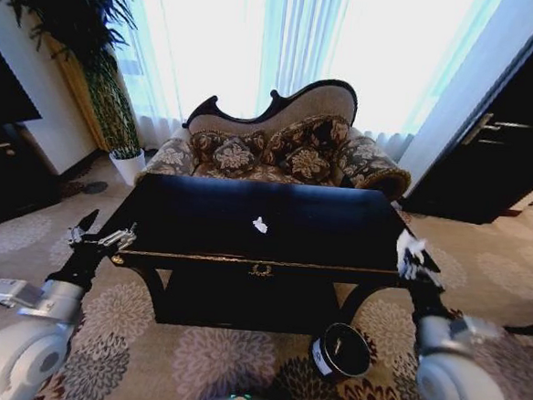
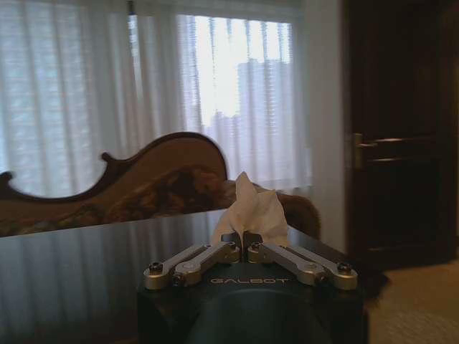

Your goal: Move to the front of the table and place the trash on the table into the trash bin.

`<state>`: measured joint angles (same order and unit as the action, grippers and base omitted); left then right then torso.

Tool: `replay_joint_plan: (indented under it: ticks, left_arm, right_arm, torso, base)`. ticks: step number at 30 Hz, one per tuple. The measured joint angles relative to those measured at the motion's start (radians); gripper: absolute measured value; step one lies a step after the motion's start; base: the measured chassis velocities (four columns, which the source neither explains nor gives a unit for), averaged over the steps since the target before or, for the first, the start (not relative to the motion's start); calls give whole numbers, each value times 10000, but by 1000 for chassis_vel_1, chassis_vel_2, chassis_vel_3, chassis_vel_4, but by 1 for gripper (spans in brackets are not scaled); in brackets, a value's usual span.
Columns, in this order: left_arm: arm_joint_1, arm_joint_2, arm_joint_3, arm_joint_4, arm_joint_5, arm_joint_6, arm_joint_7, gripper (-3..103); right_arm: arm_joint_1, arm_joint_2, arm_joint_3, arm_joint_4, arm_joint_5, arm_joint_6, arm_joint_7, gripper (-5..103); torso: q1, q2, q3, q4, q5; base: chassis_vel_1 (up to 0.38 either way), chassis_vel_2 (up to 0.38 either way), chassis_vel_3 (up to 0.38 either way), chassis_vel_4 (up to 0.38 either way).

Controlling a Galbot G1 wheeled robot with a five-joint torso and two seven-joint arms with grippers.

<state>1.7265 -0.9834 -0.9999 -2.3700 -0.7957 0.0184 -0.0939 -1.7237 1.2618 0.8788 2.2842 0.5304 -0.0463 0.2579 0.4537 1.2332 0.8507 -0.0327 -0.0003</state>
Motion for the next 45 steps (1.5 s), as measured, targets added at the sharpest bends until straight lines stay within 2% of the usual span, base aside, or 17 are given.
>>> replay_joint_plan:
  ticks: [2, 4, 8, 15, 21, 23, 26, 28, 34, 41, 45]
  left_arm:
    - [0, -1, 0, 0, 0, 0, 0, 100]
    - [0, -1, 0, 0, 0, -1, 0, 100]
    - [0, 0, 0, 0, 0, 0, 0, 100]
    - [0, 0, 0, 0, 0, 0, 0, 100]
    - [0, 0, 0, 0, 0, -1, 0, 100]
    - [0, -1, 0, 0, 0, 0, 0, 100]
    - [0, 0, 0, 0, 0, -1, 0, 100]
    - [0, 0, 0, 0, 0, 0, 0, 100]
    - [0, 0, 0, 0, 0, -1, 0, 100]
    - [0, -1, 0, 0, 0, -1, 0, 100]
    - [0, 0, 0, 0, 0, -1, 0, 100]
  right_arm:
    - [-75, 429, -245, -446, -413, 826, 7, 0]
    - [-106, 488, -275, -518, -438, 940, -7, 0]
    - [-323, 916, -482, -1531, -632, 1924, -201, 0]
    - [47, 1217, -675, -3382, -825, 2405, -306, 0]
    - [468, 1368, -1471, -5511, -1377, 3220, -249, 0]
    - [548, 1395, -1622, -5794, -1483, 3305, -202, 0]
    - [1167, 1555, -2419, -7283, -1998, 3561, 34, 0]
    - [1282, 1580, -2515, -7551, -2079, 3587, 55, 0]
    - [2526, 1630, -3066, -10034, -2919, 4203, 108, 0]
    - [3462, 1514, -3340, -11651, -2966, 4175, 7, 0]
    - [4300, 1361, -3437, -12761, -3043, 3924, -4, 0]
  torso:
    - [1, 0, 0, 5, 0]
    - [1, 0, 1, 4, 1]
    - [0, 0, 0, 2, -1]
    - [1, 0, 2, 3, 3]
    - [2, 0, 1, 3, 0]
    - [1, 0, 1, 1, 1]
    - [2, -1, 2, 3, 3]
    - [2, -1, 1, 3, 3]
    - [2, -1, 2, 5, 2]
    - [2, 0, 1, 3, 1]
    - [3, -2, 3, -1, 2]
  base:
    - [0, 0, 0, 0]
    - [0, 0, 0, 0]
    - [0, 0, 0, 0]
    - [0, 0, 0, 0]
    - [0, 0, 0, 0]
    - [0, 0, 0, 0]
    - [0, 0, 0, 0]
    - [0, 0, 0, 0]
    - [0, 0, 0, 0]
    - [0, 0, 0, 0]
    - [0, 0, 0, 0]
